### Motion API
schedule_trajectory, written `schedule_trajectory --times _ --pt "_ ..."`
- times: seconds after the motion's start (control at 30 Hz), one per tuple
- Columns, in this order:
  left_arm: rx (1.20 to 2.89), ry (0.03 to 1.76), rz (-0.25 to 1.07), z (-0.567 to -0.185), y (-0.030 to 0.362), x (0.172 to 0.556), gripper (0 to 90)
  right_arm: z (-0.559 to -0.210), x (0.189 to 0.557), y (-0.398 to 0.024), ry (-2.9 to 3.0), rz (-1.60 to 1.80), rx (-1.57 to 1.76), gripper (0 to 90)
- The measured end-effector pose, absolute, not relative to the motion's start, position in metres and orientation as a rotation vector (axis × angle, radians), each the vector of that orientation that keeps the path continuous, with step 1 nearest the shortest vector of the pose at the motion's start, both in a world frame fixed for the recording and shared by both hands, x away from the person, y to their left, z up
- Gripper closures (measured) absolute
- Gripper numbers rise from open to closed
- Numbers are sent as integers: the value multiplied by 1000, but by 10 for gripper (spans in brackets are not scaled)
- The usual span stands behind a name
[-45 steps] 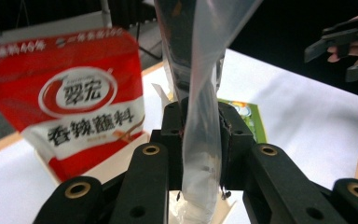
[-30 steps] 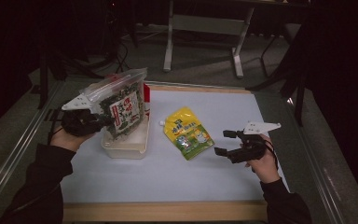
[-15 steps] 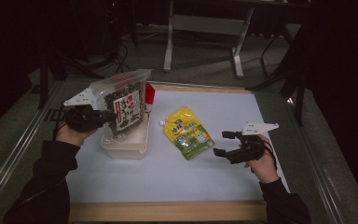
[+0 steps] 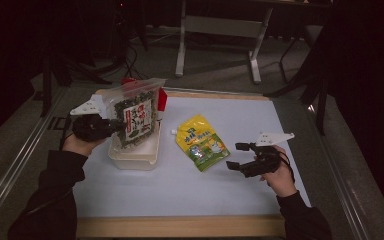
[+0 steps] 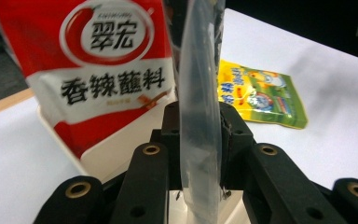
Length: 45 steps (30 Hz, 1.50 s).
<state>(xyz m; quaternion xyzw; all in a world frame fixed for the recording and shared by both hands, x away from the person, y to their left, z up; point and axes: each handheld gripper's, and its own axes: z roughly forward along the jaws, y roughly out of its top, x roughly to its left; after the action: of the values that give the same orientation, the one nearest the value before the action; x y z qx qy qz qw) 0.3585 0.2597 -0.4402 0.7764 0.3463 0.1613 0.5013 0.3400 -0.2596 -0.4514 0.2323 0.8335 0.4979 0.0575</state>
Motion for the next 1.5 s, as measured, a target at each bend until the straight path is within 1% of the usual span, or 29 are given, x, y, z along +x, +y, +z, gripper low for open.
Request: schedule_trajectory --times 0.17,0.3,0.47,0.57,0.63,0.67,0.83,0.87,1.03,1.07,1.13,1.2,1.3,1.37,1.4,1.47,1.5 --pt "1791 852 399 -455 268 358 773 -451 338 -260 2529 1504 701 155" --pt "1805 851 419 -463 263 361 773 -449 337 -262 2521 1507 697 155" --pt "1728 862 412 -473 267 360 773 -450 336 -265 2517 1508 702 155" --pt "1721 880 398 -485 271 358 774 -450 336 -267 2516 1509 708 155" --pt "1721 880 398 -485 271 358 774 -450 335 -268 2515 1509 707 155" --pt "1688 890 396 -493 277 353 774 -449 335 -269 2514 1507 707 156" --pt "1677 892 385 -497 279 352 772 -449 335 -270 2509 1508 715 156" --pt "1680 900 366 -495 280 354 767 -449 335 -269 2510 1510 710 155" --pt "1702 905 378 -491 277 353 749 -448 335 -269 2511 1506 708 155" --pt "1712 907 392 -490 275 352 731 -447 335 -269 2509 1510 705 156" --pt "1721 906 406 -487 273 350 723 -447 335 -268 2509 1511 704 155" --pt "1717 902 404 -485 270 348 690 -447 335 -268 2511 1509 697 156" --pt "1711 917 431 -481 269 344 594 -448 335 -267 2513 1504 695 155" --pt "1704 933 432 -479 269 342 498 -449 335 -268 2514 1510 702 155" --pt "1708 937 437 -478 269 340 473 -449 336 -268 2515 1506 704 155" --pt "1706 940 443 -477 269 336 471 -450 336 -268 2516 1508 704 156" --pt "1705 939 450 -476 269 334 443 -450 337 -267 2518 1502 708 157"
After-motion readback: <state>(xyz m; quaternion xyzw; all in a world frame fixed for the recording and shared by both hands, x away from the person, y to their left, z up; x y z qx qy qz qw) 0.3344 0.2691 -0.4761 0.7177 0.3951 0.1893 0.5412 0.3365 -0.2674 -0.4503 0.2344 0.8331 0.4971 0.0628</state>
